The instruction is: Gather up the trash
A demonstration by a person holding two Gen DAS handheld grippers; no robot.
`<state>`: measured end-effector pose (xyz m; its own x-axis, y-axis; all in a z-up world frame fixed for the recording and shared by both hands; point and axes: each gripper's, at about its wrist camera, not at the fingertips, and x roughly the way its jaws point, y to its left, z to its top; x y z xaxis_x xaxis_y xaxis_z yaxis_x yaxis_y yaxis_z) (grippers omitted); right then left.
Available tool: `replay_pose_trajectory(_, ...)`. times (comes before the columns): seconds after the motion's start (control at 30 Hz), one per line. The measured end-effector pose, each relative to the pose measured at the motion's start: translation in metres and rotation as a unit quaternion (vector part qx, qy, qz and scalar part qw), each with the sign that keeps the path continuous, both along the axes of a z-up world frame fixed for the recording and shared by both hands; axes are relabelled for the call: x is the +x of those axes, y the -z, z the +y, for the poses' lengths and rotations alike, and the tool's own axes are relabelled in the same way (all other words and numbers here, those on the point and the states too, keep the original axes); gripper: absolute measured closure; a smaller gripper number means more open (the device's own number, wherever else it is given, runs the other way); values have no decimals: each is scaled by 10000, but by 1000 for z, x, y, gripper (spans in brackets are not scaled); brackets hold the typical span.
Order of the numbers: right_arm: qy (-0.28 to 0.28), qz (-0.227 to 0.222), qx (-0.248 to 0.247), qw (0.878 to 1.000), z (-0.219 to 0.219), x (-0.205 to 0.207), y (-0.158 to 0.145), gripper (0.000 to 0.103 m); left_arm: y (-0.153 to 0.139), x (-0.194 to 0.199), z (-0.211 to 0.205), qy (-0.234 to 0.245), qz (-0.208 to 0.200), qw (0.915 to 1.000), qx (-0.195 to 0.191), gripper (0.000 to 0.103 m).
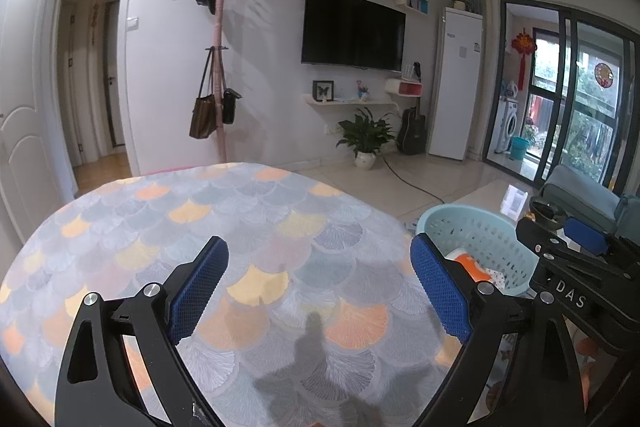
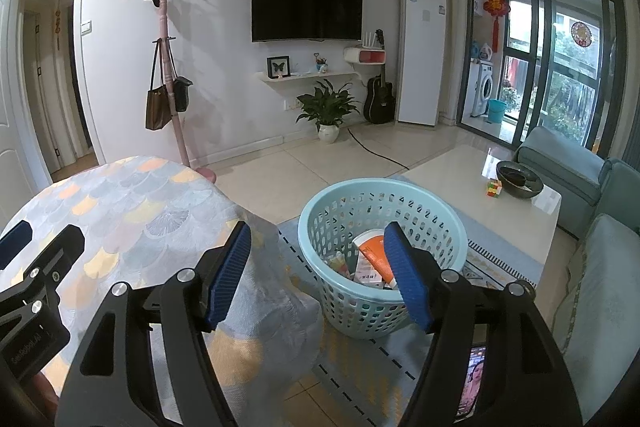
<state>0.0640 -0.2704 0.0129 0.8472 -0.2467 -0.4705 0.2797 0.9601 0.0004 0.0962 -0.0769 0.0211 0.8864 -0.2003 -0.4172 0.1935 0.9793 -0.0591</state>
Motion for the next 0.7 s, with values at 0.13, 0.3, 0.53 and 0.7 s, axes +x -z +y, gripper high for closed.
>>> replay_pose_trajectory(0.13, -4, 7, 13, 10000, -2, 0, 0, 38, 0, 1, 0, -4, 4, 10000, -2, 13)
replay_pose_trajectory(0.3, 2, 2, 3, 10000, -1, 0, 0, 38, 0, 0, 0, -9, -2, 10000, -2, 13)
replay_pose_trajectory(0.53, -4, 7, 11, 10000, -2, 0, -1, 38, -1, 1, 1, -4, 12, 10000, -10, 13)
replay_pose_trajectory(0.7, -10, 13, 12, 10000, -1, 1, 0, 38, 2, 1, 1, -7, 21, 10000, -20, 13)
